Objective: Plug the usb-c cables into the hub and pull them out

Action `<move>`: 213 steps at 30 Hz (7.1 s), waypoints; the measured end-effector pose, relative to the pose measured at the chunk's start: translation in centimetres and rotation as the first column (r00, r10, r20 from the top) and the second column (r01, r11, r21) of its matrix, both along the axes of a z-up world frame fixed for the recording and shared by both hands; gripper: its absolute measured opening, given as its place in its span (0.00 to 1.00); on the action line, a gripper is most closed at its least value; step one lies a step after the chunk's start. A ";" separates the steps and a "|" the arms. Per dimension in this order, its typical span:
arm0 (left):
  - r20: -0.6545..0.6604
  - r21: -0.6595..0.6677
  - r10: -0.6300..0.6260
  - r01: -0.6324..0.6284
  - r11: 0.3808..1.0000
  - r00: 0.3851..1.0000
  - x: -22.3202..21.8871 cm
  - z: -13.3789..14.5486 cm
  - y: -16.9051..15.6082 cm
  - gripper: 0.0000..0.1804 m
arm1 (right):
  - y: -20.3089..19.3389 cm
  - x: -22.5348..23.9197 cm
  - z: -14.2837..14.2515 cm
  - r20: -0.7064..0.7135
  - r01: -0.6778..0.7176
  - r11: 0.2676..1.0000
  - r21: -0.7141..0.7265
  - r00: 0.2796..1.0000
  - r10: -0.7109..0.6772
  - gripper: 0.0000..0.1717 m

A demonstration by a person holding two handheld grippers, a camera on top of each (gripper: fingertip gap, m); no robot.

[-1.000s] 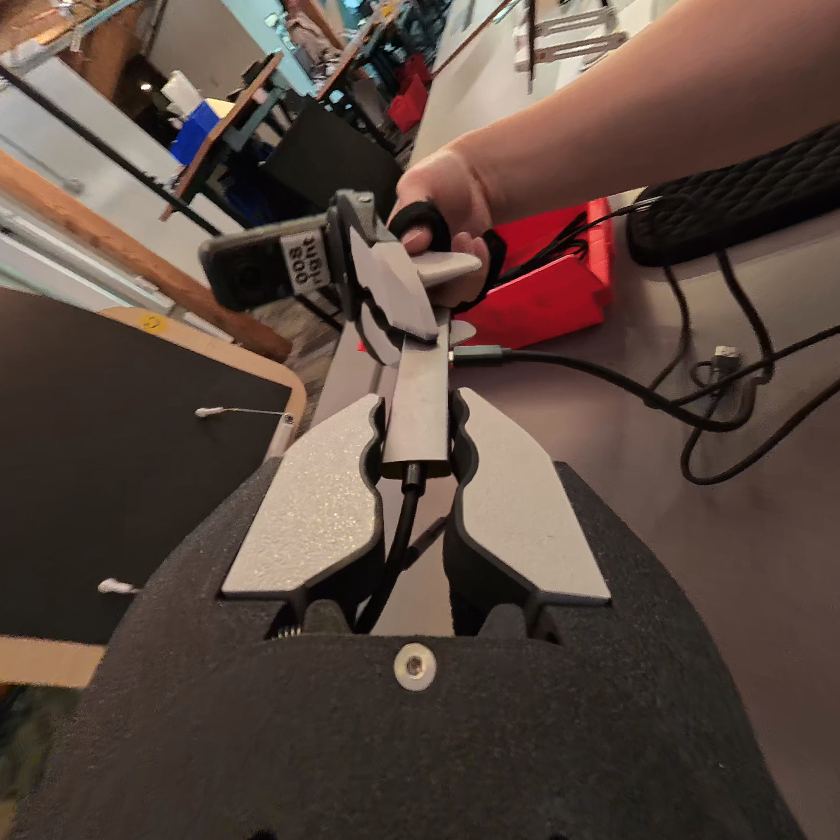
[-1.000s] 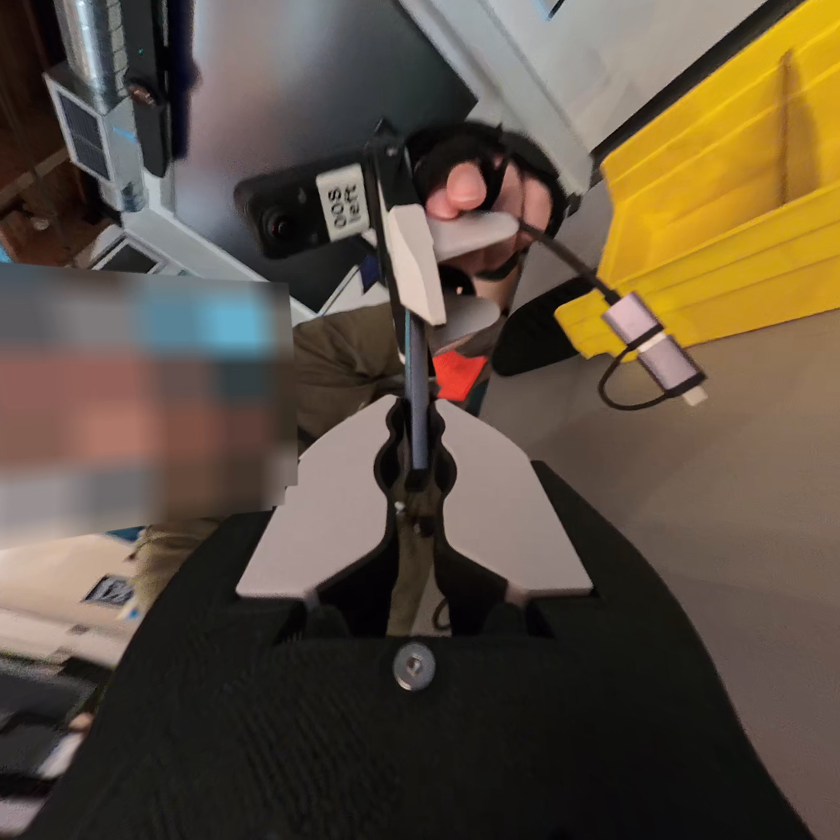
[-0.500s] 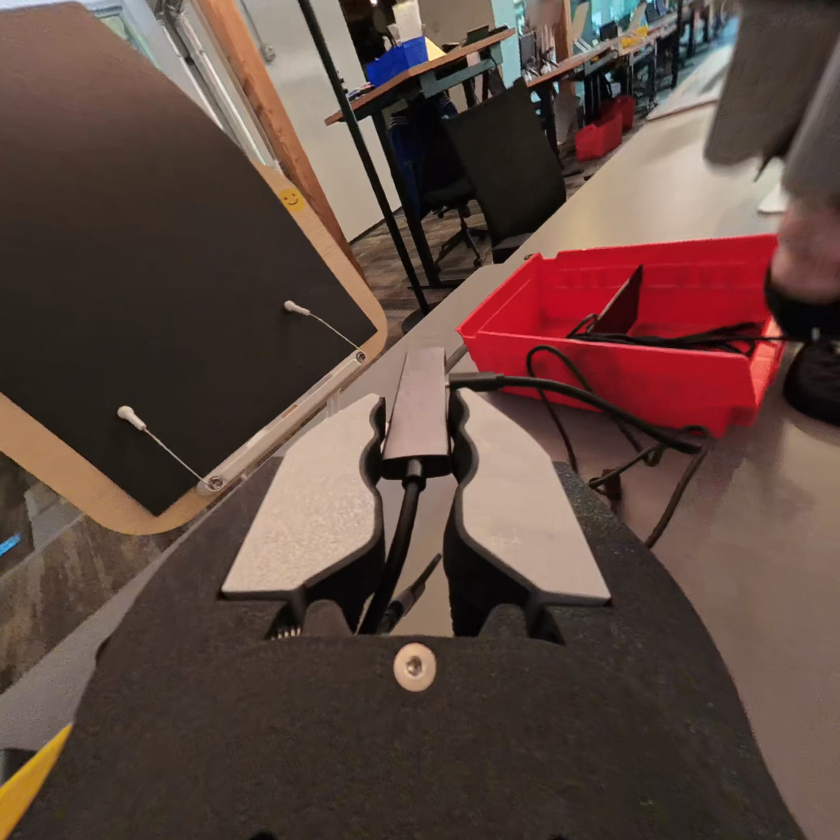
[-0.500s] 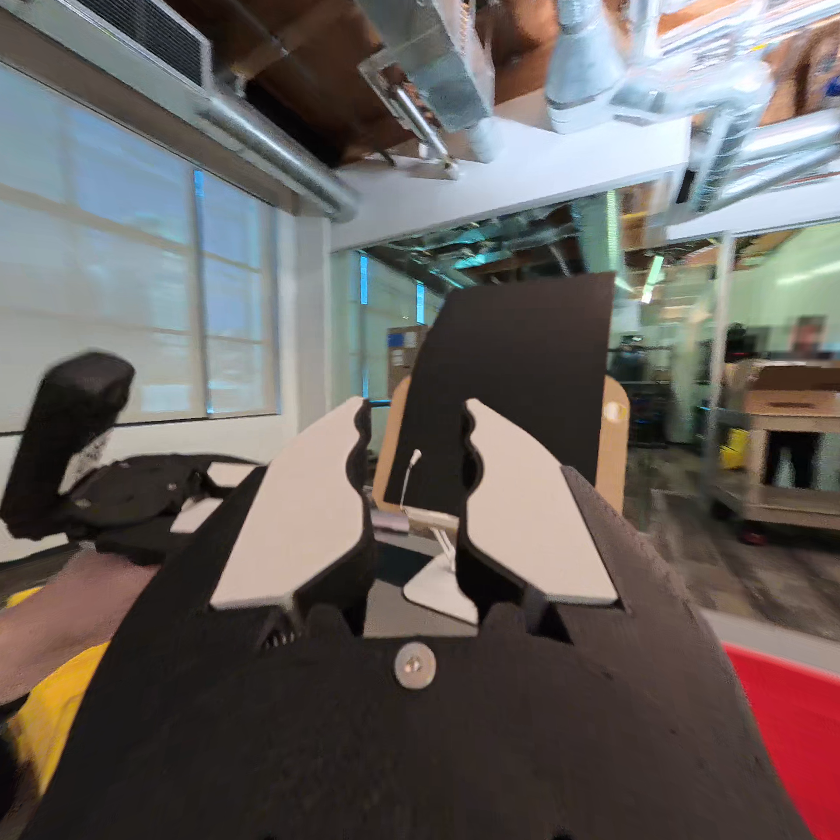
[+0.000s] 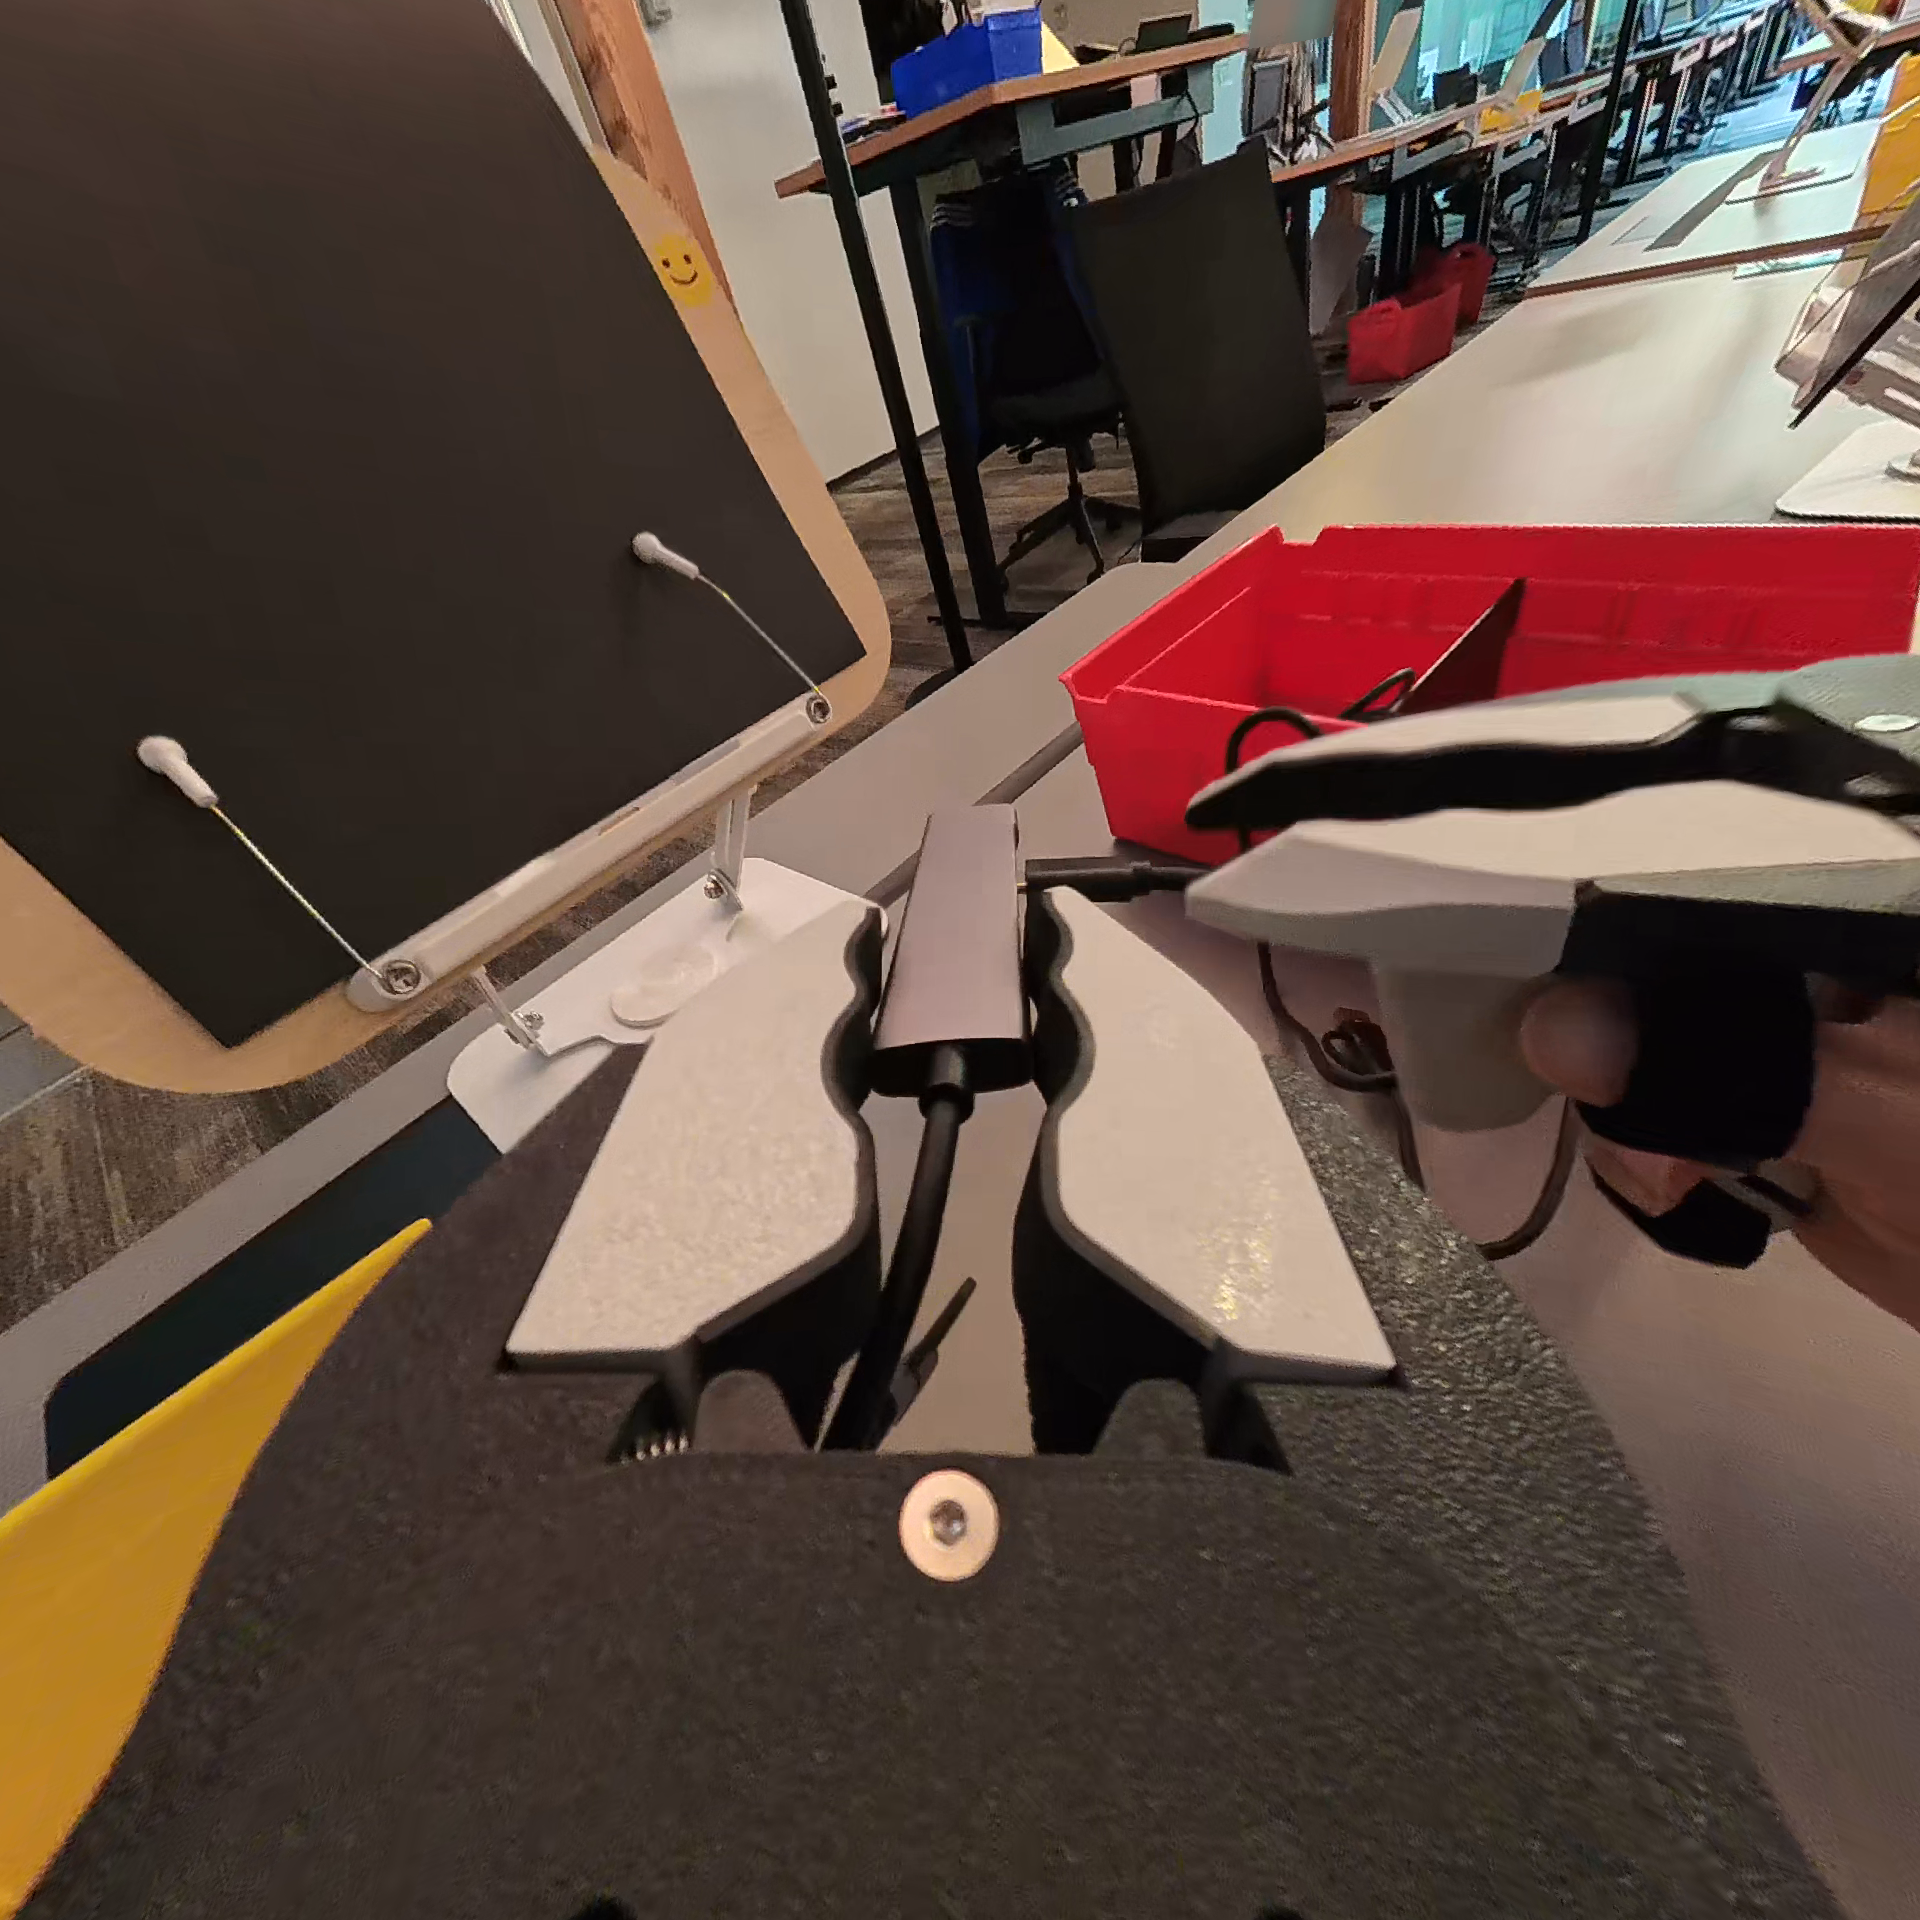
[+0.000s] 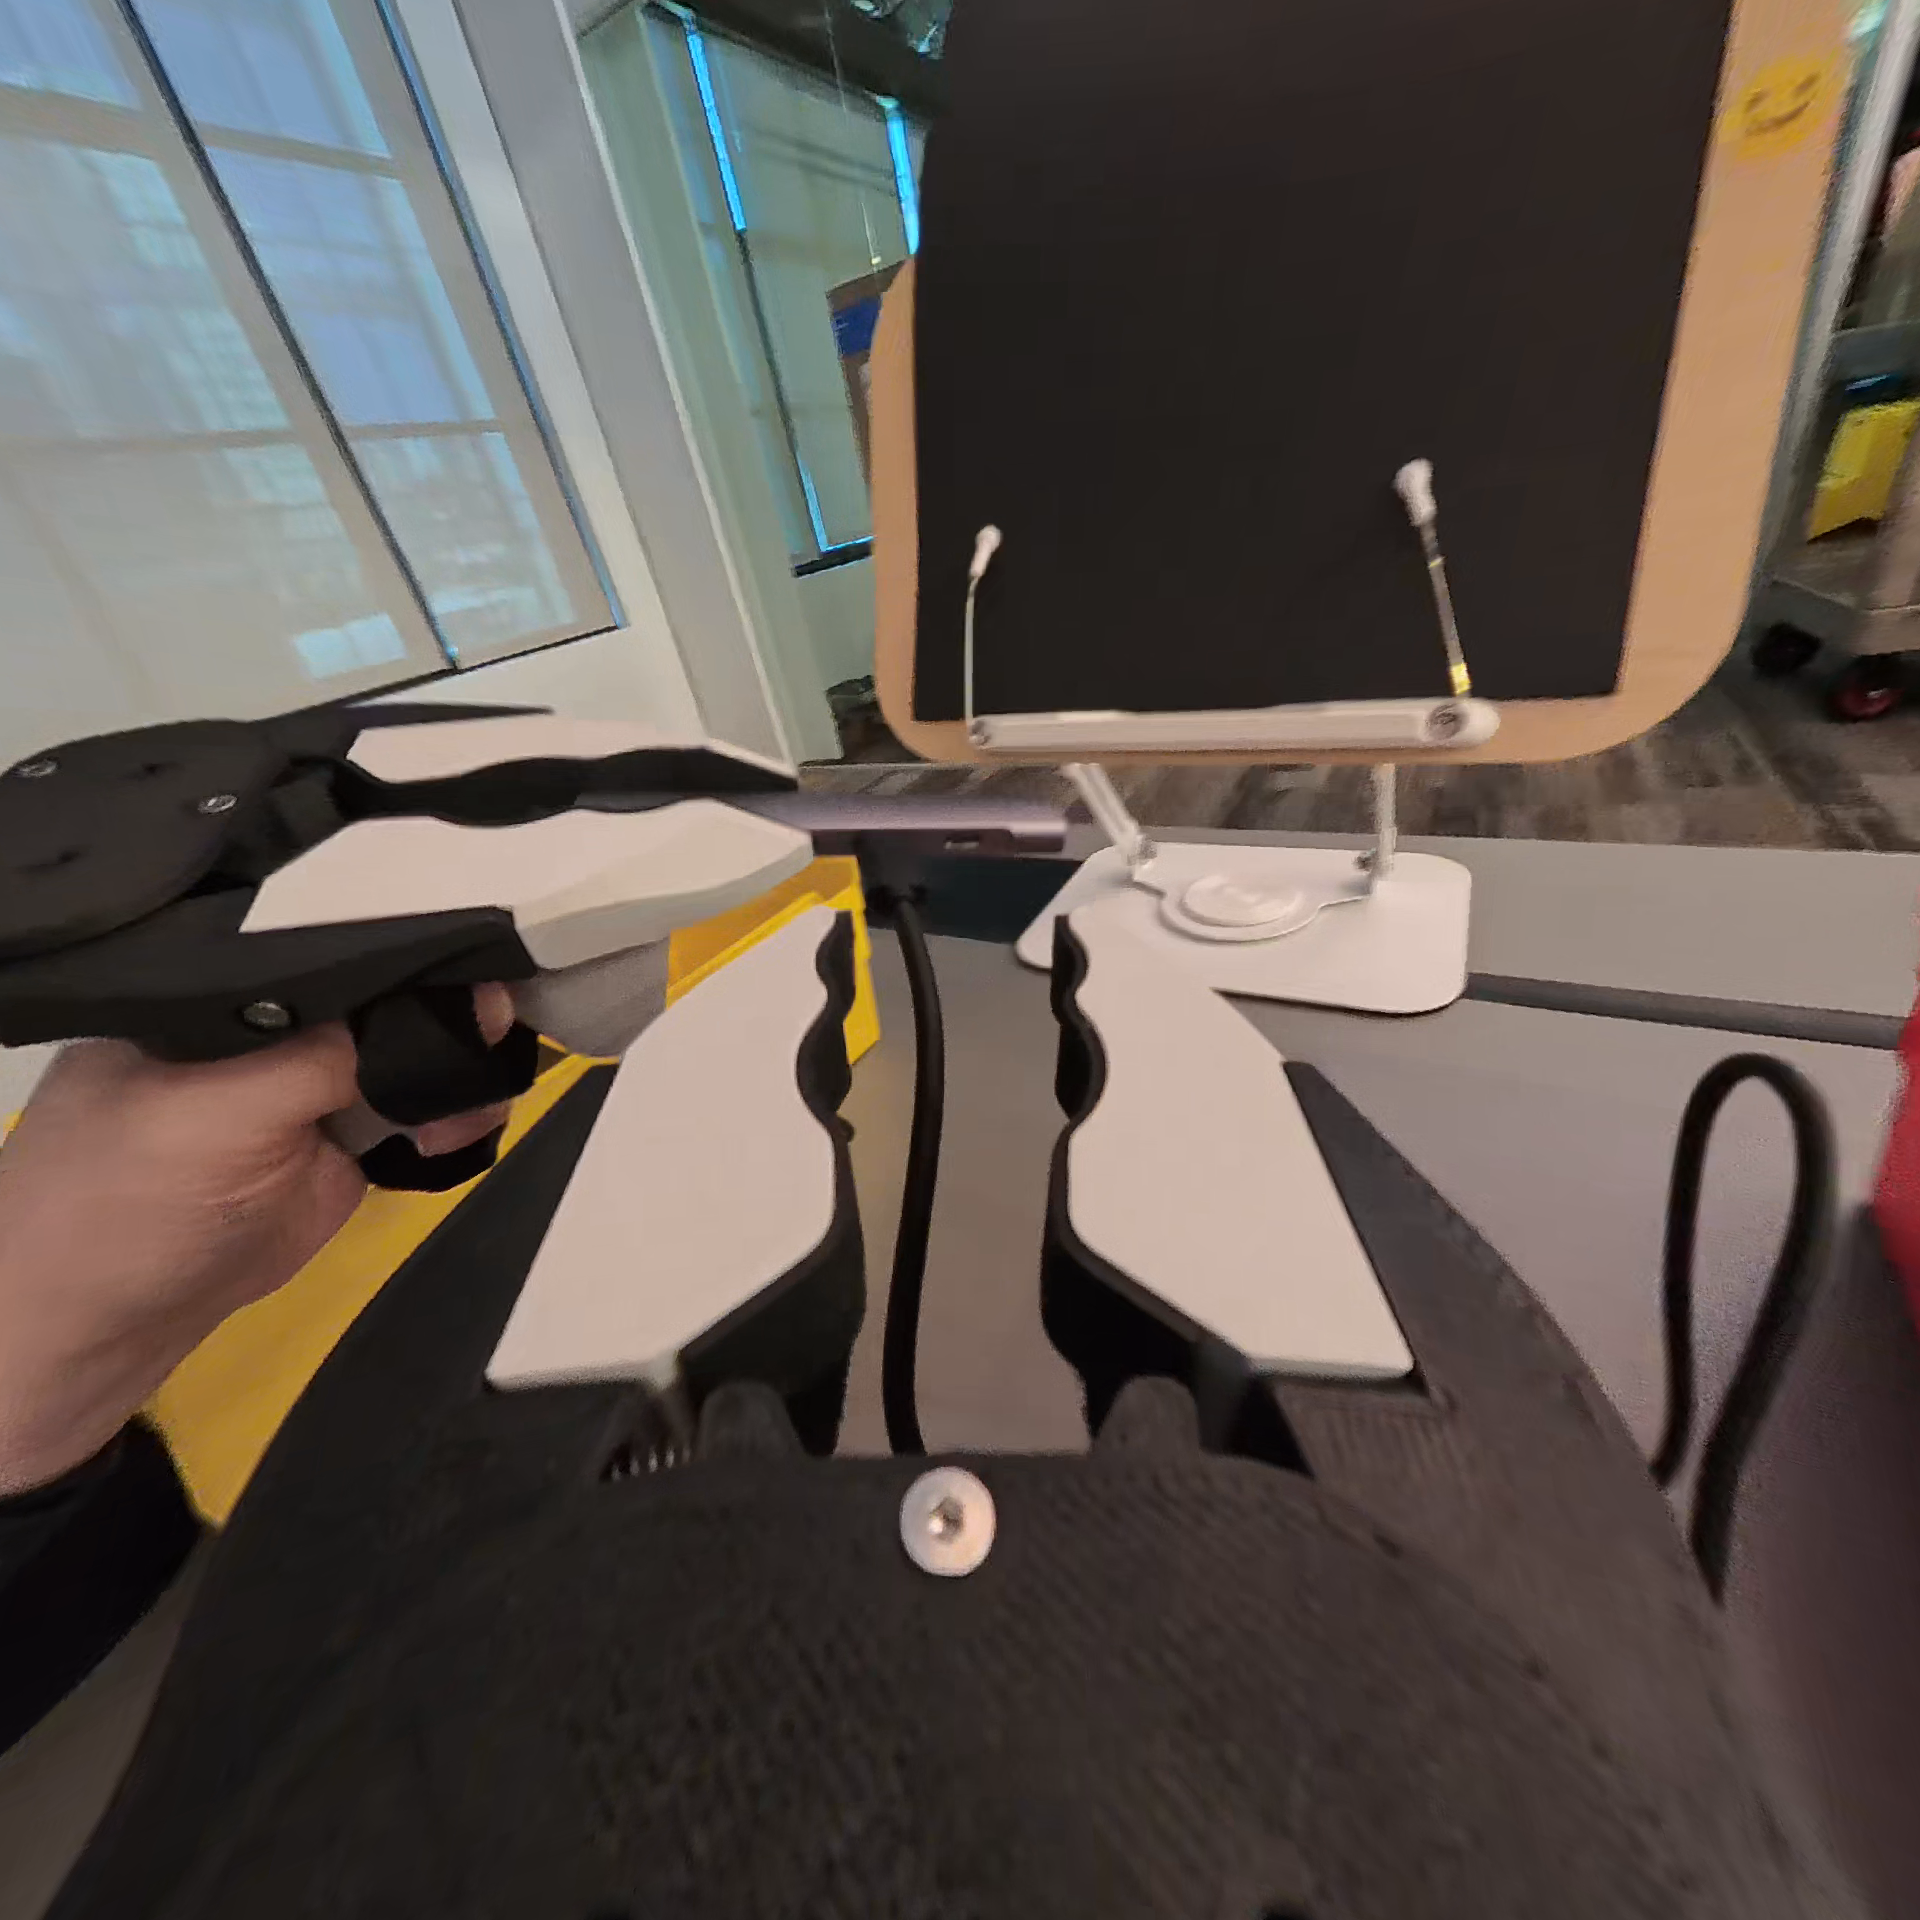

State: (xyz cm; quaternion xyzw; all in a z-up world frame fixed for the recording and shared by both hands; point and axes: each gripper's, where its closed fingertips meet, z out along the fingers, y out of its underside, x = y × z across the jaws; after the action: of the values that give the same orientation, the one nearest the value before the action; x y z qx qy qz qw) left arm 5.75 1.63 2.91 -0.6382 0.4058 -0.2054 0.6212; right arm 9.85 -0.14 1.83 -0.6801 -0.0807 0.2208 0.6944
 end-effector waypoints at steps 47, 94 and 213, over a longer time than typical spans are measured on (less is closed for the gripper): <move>0.191 -0.019 0.057 -0.055 0.998 0.980 3.6 -8.0 1.5 0.20 | 2.3 2.0 -7.2 0.175 0.124 0.990 0.074 0.975 -0.135 0.08; 0.106 -0.106 -0.173 0.184 0.977 0.979 8.2 -9.3 -0.8 0.20 | -0.8 6.1 -8.6 0.297 0.320 0.947 0.022 0.903 -0.312 0.08; 0.460 0.003 -0.388 0.435 0.900 0.799 6.0 -3.2 -4.3 0.16 | -1.0 3.4 -3.8 0.997 -0.509 0.861 0.008 -0.064 -0.047 0.06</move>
State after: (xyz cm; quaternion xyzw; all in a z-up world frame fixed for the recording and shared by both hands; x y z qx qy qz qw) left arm 11.71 -2.70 -0.32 -0.5008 0.3688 -0.4979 0.6044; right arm 13.24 -1.17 -1.94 -0.4514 -0.7074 -0.2301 0.4928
